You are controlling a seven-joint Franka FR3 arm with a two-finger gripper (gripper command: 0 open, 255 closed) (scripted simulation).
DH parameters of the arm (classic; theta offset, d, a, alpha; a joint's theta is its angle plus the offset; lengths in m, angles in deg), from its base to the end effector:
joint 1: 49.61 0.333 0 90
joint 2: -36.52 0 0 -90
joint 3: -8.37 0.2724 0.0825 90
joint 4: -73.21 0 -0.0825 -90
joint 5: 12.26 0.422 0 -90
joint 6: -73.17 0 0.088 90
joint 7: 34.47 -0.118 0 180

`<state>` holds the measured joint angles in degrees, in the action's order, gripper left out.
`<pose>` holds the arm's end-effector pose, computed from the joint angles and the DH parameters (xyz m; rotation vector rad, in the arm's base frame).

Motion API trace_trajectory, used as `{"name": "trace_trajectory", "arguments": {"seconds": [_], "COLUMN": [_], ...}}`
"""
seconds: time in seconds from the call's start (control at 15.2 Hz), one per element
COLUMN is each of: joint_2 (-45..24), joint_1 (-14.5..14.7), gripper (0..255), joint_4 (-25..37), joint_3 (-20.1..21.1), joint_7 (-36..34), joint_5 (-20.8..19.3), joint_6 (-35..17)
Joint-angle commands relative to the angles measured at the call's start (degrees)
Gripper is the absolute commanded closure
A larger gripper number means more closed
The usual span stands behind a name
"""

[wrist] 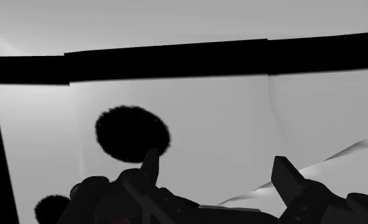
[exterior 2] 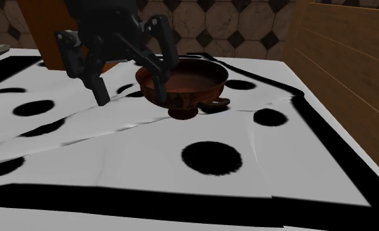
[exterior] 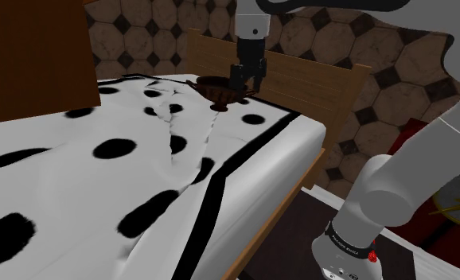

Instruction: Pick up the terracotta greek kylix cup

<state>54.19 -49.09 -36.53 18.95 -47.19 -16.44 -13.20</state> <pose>0.4884 0.0951 0.5567 2.9917 -0.0606 -0.1142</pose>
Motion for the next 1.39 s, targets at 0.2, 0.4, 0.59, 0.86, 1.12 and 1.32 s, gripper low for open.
{"name": "trace_trajectory", "arguments": {"seconds": [0.2,0.4,0.59,0.86,1.12,1.32], "joint_2": [-12.44,-20.52,-21.91,-21.07,-20.81,-20.78], "joint_1": [0.4,1.39,1.7,1.51,1.47,1.47], "gripper": [0,0,0,0,255,255], "joint_4": [14.03,24.24,24.55,20.39,18.86,18.86], "joint_3": [2.49,3.83,3.94,3.83,3.8,3.8], "joint_7": [-1.96,-3.1,-3.51,-3.91,-4.09,-4.09], "joint_5": [-4.03,-7.1,-7.69,-7.44,-7.36,-7.36], "joint_6": [2.4,5.29,4.39,1.06,-0.21,-0.19]}}
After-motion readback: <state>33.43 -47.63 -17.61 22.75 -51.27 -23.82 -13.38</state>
